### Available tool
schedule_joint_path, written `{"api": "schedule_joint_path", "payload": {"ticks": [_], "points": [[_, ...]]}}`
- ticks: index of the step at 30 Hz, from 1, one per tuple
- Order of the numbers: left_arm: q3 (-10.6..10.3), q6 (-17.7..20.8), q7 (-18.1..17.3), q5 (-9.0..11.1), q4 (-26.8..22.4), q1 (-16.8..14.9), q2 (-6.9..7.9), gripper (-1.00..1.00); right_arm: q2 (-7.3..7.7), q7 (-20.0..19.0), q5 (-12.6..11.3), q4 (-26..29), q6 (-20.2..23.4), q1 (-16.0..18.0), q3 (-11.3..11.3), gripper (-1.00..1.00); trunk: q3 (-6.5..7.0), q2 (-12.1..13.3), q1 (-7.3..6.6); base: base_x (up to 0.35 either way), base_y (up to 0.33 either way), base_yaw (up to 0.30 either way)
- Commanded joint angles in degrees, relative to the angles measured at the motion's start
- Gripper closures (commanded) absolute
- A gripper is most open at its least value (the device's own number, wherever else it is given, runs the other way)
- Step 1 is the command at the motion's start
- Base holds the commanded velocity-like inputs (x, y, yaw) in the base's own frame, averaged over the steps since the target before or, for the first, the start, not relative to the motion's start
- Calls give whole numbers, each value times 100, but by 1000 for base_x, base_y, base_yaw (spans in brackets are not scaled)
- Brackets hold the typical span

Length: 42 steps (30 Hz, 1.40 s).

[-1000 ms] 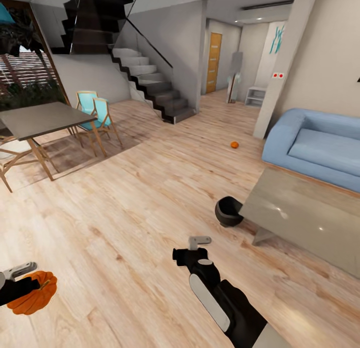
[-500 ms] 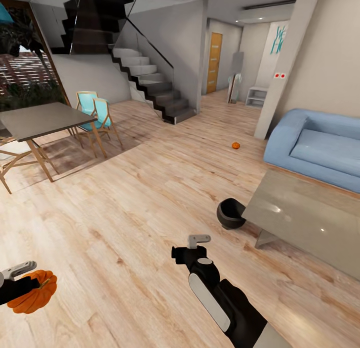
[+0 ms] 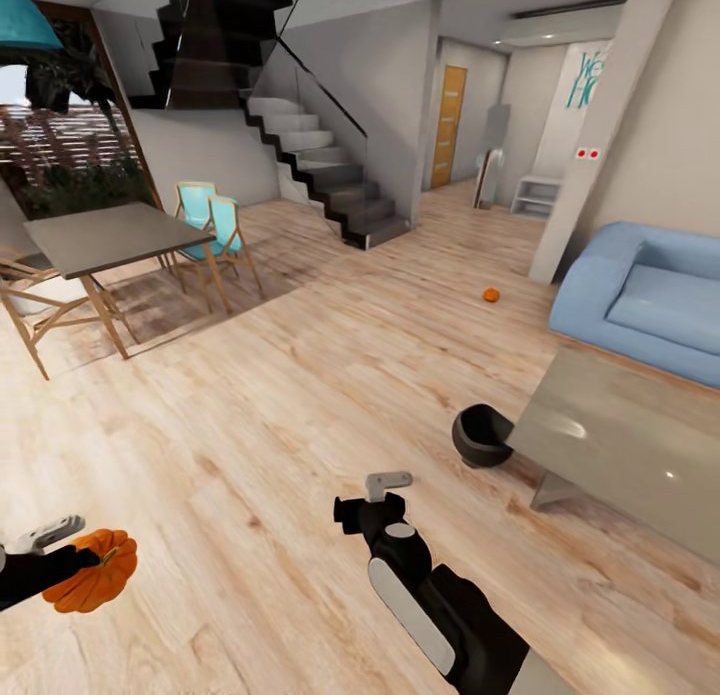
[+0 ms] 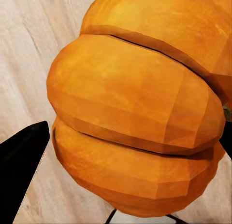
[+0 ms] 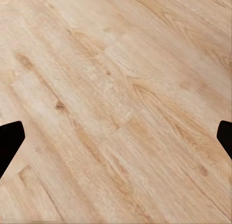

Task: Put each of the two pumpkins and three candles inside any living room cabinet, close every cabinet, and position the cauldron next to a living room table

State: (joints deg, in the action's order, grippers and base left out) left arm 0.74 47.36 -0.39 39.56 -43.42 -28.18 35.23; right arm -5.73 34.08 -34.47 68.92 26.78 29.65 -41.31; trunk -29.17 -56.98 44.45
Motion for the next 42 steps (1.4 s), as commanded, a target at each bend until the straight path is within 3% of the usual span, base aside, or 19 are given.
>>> {"api": "schedule_joint_path", "payload": {"ticks": [1,7,14,37,42], "points": [[6,31,-12,-7,-12,-4,1,100,2,51,-42,8,13,6,-20,-100,-3,-4,1,2,1,274],[28,297,-49,49,-49,-4,8,100,1,55,-42,7,9,6,-41,-100,15,-4,1,1,0,278],[232,647,-52,53,-183,-4,43,100,1,55,-42,7,5,6,-44,-100,39,-4,1,0,0,279],[245,666,-37,-8,-179,-4,25,100,1,20,-42,-5,-6,6,-51,-100,556,918,-505,0,0,269],[147,647,44,1,-95,-4,-149,100,10,29,-51,-118,-68,6,-22,-100,654,1119,-614,0,0,81]]}}
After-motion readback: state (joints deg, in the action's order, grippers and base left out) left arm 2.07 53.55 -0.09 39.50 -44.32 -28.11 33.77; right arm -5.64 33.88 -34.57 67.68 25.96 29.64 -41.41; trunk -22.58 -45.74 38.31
